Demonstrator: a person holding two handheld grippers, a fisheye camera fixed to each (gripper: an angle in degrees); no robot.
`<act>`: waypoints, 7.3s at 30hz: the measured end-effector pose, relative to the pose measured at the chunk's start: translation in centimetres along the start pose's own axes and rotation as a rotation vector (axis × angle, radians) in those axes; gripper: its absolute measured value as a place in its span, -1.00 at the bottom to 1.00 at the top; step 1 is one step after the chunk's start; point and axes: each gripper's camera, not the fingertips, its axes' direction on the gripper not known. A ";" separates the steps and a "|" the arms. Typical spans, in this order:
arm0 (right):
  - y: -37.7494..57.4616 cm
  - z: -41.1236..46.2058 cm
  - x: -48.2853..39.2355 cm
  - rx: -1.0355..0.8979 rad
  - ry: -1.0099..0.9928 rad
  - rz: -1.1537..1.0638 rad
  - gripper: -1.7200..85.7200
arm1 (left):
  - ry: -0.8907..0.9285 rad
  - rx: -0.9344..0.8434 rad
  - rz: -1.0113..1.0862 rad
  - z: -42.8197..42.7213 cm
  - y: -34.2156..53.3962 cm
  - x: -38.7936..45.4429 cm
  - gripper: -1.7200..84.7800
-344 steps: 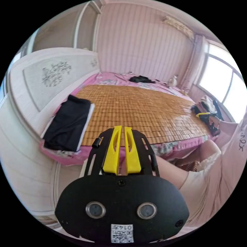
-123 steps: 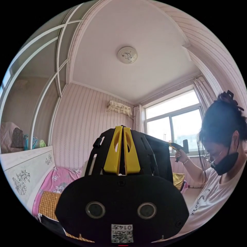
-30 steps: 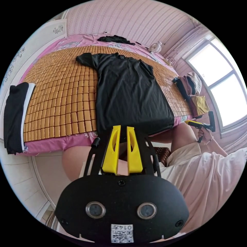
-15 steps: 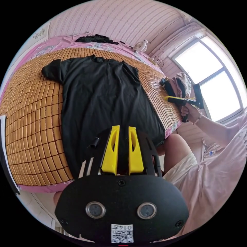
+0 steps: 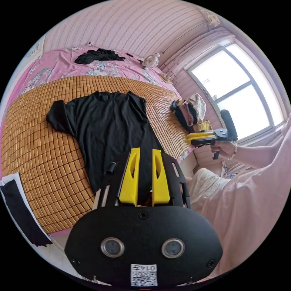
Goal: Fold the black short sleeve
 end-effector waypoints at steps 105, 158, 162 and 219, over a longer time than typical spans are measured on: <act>-48.8 56.1 -14.9 0.110 0.053 -0.591 -0.89 | -0.376 0.355 -0.519 -3.6 -3.1 -35.0 -0.81; -38.9 69.7 -20.9 0.151 -0.206 -0.901 -0.83 | -0.424 0.591 -0.832 -18.8 19.2 -29.6 -0.78; -38.4 72.1 -25.9 0.101 -0.170 -0.955 -0.78 | -0.428 0.547 -0.793 -18.2 17.5 -30.1 -0.76; -41.8 43.9 -1.2 0.180 0.043 -0.521 -0.81 | -0.354 0.110 -0.238 11.0 -3.1 -16.2 -0.79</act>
